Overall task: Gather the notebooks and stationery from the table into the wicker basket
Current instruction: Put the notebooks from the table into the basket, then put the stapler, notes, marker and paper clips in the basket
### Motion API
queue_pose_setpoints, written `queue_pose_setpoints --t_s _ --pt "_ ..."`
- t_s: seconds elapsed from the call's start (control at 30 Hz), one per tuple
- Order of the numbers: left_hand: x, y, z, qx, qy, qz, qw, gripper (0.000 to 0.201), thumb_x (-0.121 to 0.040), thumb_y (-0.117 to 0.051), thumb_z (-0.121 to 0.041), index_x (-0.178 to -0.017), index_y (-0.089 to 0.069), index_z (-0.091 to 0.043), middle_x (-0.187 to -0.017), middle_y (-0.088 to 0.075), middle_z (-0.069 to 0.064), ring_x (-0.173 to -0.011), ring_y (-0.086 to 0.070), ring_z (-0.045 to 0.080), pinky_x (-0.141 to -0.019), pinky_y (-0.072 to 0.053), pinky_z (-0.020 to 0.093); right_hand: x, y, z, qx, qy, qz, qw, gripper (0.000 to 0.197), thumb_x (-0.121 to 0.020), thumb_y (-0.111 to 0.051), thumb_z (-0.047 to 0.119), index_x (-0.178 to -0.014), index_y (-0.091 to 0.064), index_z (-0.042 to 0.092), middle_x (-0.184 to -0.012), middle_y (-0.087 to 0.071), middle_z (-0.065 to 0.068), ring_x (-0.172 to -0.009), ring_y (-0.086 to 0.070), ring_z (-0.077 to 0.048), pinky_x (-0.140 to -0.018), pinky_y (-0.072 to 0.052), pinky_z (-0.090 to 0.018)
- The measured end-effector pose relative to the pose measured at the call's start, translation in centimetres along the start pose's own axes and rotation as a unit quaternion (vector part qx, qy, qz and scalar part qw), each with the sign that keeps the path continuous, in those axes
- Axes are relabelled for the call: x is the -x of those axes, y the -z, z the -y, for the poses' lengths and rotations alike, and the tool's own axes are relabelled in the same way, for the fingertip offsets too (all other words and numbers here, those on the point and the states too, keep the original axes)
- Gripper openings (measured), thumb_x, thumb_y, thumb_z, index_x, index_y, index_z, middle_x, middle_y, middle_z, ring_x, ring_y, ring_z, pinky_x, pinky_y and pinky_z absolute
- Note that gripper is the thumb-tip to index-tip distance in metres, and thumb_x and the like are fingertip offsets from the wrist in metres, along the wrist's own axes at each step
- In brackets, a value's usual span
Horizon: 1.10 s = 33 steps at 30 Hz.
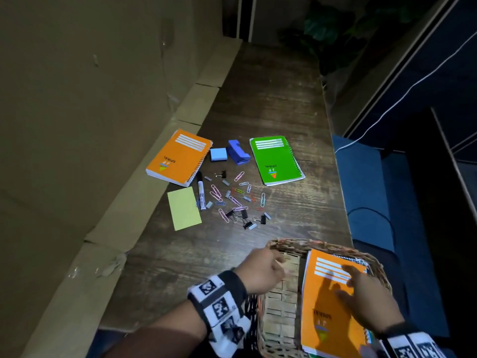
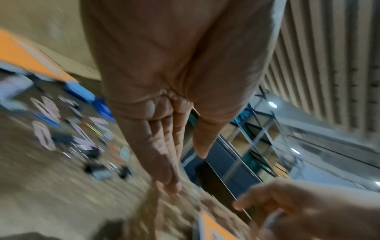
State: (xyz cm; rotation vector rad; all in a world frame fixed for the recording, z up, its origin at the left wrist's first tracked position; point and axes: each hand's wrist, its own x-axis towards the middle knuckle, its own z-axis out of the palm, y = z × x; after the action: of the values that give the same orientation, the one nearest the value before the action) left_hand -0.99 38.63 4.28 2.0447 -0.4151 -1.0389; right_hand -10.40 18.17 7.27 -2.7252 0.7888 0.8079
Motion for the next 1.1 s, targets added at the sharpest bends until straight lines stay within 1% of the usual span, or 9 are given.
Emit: queue_pose_setpoints --t_s 0.13,0.23,0.33,0.47,0.7,0.83,0.93,1.03,1.1 --pt "-0.5 7.4 5.2 0.081 0.069 -0.218 0.970 0.004 -0.087 -0.065 -0.028 -0.086 -0.064 -0.025 -0.089 -0.067 -0.004 -0.079 -0.063 0.015 -0.067 -0.053 0.027 -1.0 2.3 5.7 0.007 0.110 -0.065 0.992 0.055 -0.086 -0.060 0.035 -0.137 -0.039 0.028 -0.117 -0.067 -0.003 -0.109 -0.062 -0.024 -0.081 -0.050 -0.034" --pt "-1.4 13.0 11.5 0.069 0.168 -0.362 0.914 0.021 -0.081 -0.069 -0.037 -0.095 -0.066 -0.021 -0.108 -0.068 0.006 -0.099 -0.064 0.024 -0.085 -0.052 0.033 -1.3 2.9 9.5 0.005 0.155 -0.086 0.984 0.055 -0.086 -0.060 0.035 -0.137 -0.039 0.029 -0.115 -0.068 -0.001 -0.108 -0.062 -0.025 -0.074 -0.046 -0.033" --pt "-2.4 15.0 15.6 0.035 0.256 -0.366 0.894 0.056 -0.077 -0.071 -0.042 -0.116 -0.060 -0.004 -0.123 -0.059 0.018 -0.112 -0.058 0.034 -0.095 -0.049 0.041 -1.3 2.3 11.1 -0.017 0.173 -0.096 0.980 0.054 -0.084 -0.061 0.038 -0.134 -0.042 0.029 -0.116 -0.067 -0.001 -0.107 -0.062 -0.024 -0.078 -0.048 -0.034" --pt "-4.1 14.0 16.2 -0.030 0.302 -0.390 0.869 0.082 -0.066 -0.078 -0.051 -0.123 -0.049 0.001 -0.131 -0.045 0.022 -0.122 -0.044 0.038 -0.100 -0.042 0.045 -1.0 0.4 10.6 -0.017 0.161 -0.074 0.984 0.053 -0.083 -0.062 0.039 -0.132 -0.044 0.029 -0.111 -0.069 0.003 -0.102 -0.064 -0.021 -0.071 -0.044 -0.030" --pt "-5.6 13.5 15.6 -0.014 0.344 -0.396 0.851 0.071 -0.070 -0.080 -0.037 -0.120 -0.054 0.006 -0.131 -0.046 0.025 -0.121 -0.043 0.041 -0.098 -0.040 0.046 -0.7 -1.5 8.7 -0.019 0.137 -0.043 0.990 0.044 -0.082 -0.061 0.042 -0.122 -0.050 0.025 -0.090 -0.066 0.005 -0.089 -0.064 -0.017 -0.051 -0.029 -0.021" --pt "-5.5 13.3 15.4 -0.005 0.327 -0.393 0.860 0.055 -0.071 -0.081 -0.028 -0.109 -0.061 0.006 -0.120 -0.059 0.025 -0.112 -0.054 0.041 -0.090 -0.047 0.046 -0.7 -1.5 9.2 -0.029 0.123 -0.021 0.992 0.050 -0.082 -0.062 0.039 -0.128 -0.051 0.023 -0.098 -0.069 0.004 -0.094 -0.065 -0.019 -0.065 -0.037 -0.026" --pt "-4.7 13.5 15.3 0.083 0.321 -0.439 0.835 0.059 -0.070 -0.081 -0.008 -0.116 -0.047 0.002 -0.118 -0.059 0.026 -0.106 -0.060 0.044 -0.083 -0.051 0.047 -2.9 -0.2 11.5 -0.055 0.143 -0.012 0.988 0.043 -0.080 -0.065 0.034 -0.120 -0.057 0.022 -0.089 -0.065 0.007 -0.095 -0.065 -0.021 -0.073 -0.044 -0.029" --pt "-3.6 13.7 16.3 0.154 0.303 -0.470 0.814 0.059 -0.072 -0.076 0.003 -0.121 -0.043 -0.003 -0.117 -0.062 0.024 -0.108 -0.060 0.041 -0.089 -0.049 0.046 -7.2 1.2 17.2 -0.120 0.171 -0.010 0.978 0.038 -0.078 -0.068 0.030 -0.114 -0.061 0.020 -0.097 -0.071 -0.003 -0.099 -0.066 -0.025 -0.086 -0.050 -0.032" --pt "-3.2 13.6 16.8 0.149 0.296 -0.460 0.824 0.047 -0.075 -0.072 0.001 -0.118 -0.056 -0.002 -0.113 -0.067 0.022 -0.107 -0.062 0.038 -0.090 -0.050 0.042 -10.2 1.8 22.3 -0.142 0.187 -0.013 0.972 0.035 -0.076 -0.071 0.028 -0.107 -0.066 0.014 -0.103 -0.072 -0.011 -0.099 -0.066 -0.028 -0.085 -0.051 -0.033"
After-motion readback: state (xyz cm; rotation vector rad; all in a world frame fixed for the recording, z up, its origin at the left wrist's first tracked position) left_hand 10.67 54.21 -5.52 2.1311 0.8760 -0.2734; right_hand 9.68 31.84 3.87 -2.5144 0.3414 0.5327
